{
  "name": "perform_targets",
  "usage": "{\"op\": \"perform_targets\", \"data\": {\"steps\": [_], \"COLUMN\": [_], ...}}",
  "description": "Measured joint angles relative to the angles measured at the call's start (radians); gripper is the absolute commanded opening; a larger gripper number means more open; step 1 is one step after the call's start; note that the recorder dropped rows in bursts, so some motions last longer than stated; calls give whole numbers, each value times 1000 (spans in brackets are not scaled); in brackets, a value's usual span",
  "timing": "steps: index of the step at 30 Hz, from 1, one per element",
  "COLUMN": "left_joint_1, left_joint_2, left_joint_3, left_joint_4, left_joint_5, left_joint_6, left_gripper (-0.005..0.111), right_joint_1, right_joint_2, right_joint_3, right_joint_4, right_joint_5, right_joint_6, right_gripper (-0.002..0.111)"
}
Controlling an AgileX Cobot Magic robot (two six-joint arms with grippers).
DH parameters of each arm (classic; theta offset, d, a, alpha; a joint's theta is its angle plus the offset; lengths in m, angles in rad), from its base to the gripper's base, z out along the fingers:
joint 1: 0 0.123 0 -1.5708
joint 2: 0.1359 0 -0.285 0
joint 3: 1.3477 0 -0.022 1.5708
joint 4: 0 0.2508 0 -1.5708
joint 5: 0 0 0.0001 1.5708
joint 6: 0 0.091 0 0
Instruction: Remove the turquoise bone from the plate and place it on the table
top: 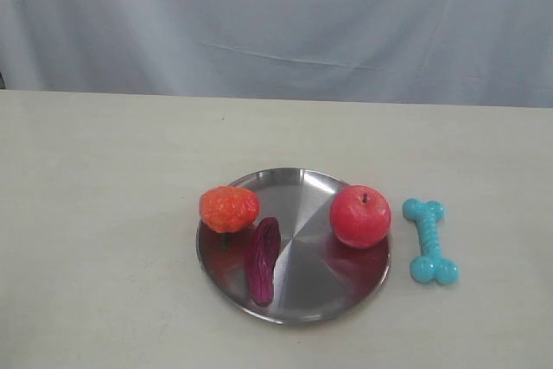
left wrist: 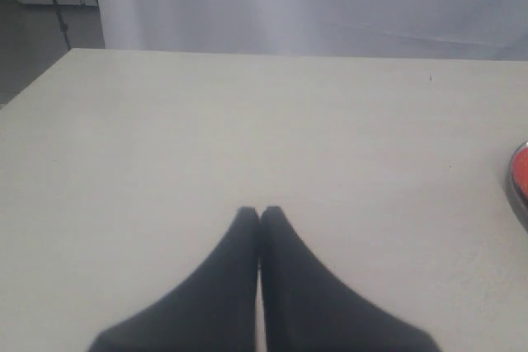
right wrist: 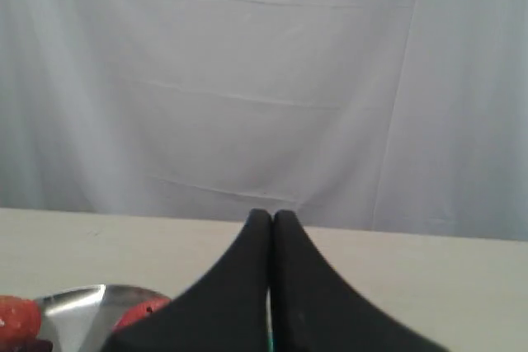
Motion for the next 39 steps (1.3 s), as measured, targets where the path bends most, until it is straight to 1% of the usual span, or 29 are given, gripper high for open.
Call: {"op": "perform_targets", "data": {"steps": [7, 10, 19, 25, 39], "left_joint_1": [0, 0, 0, 0, 0], "left_joint_2": [0, 0, 0, 0, 0], "left_joint_3": [0, 0, 0, 0, 0], "left_joint_4": [0, 0, 0, 0, 0], "left_joint_5": [0, 0, 0, 0, 0], "left_joint_6": [0, 0, 0, 0, 0], "left_gripper": [0, 0, 0, 0, 0], "right_joint_1": [0, 0, 0, 0, 0], "right_joint_2": [0, 0, 0, 0, 0], "right_joint_3": [109, 131, 130, 130, 130], "right_joint_4": [0, 0, 0, 0, 0], "right_joint_5": [-18, -18, 63, 197, 213], "right_joint_6": [0, 0, -4, -4, -4], "right_gripper": [0, 0, 0, 0, 0]}}
